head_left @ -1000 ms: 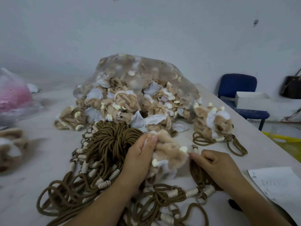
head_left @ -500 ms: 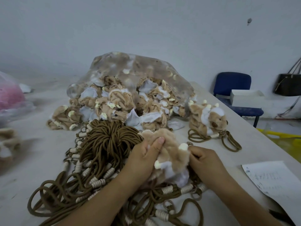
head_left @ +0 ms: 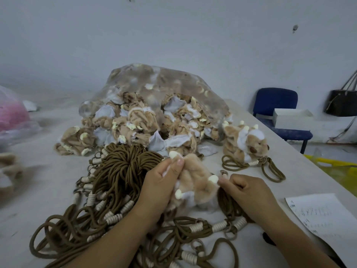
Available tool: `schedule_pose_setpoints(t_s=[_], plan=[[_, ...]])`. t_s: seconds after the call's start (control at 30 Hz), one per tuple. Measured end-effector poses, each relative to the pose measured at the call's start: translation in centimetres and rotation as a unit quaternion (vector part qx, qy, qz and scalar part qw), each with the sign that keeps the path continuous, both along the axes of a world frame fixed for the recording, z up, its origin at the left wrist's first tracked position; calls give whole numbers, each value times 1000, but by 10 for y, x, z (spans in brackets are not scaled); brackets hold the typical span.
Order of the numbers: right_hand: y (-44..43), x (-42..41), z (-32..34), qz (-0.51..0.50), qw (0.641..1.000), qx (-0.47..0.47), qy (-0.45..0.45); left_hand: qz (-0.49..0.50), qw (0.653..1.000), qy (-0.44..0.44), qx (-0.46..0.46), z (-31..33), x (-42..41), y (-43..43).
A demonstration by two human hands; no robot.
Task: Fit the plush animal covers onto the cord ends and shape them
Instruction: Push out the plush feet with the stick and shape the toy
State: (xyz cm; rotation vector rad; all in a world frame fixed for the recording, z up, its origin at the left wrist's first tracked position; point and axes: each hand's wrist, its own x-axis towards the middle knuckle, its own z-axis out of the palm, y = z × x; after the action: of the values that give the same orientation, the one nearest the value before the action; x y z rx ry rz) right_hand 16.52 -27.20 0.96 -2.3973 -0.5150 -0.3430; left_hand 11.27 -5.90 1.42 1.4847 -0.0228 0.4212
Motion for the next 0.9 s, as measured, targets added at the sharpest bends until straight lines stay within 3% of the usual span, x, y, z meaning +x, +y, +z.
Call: schedule_pose_setpoints(t_s=[0.13,0.3,0.63,0.77,0.9], plan=[[-1,0,3,19,998,-26,-49,-34,999,10,14,0,-2,0],[11,-7,-2,47,997,51,-17,-58,994,30,88,-5,-3,-10],[0,-3,0,18,999,29,1,-15,999,5,48,-4,-1,-5],[6,-6,-1,38,999,31,-22,-53,994,18,98,-6,-3,-7],[8,-6,-1,25,999,26,-15,-30,994,13,107,-10,-1,-6]])
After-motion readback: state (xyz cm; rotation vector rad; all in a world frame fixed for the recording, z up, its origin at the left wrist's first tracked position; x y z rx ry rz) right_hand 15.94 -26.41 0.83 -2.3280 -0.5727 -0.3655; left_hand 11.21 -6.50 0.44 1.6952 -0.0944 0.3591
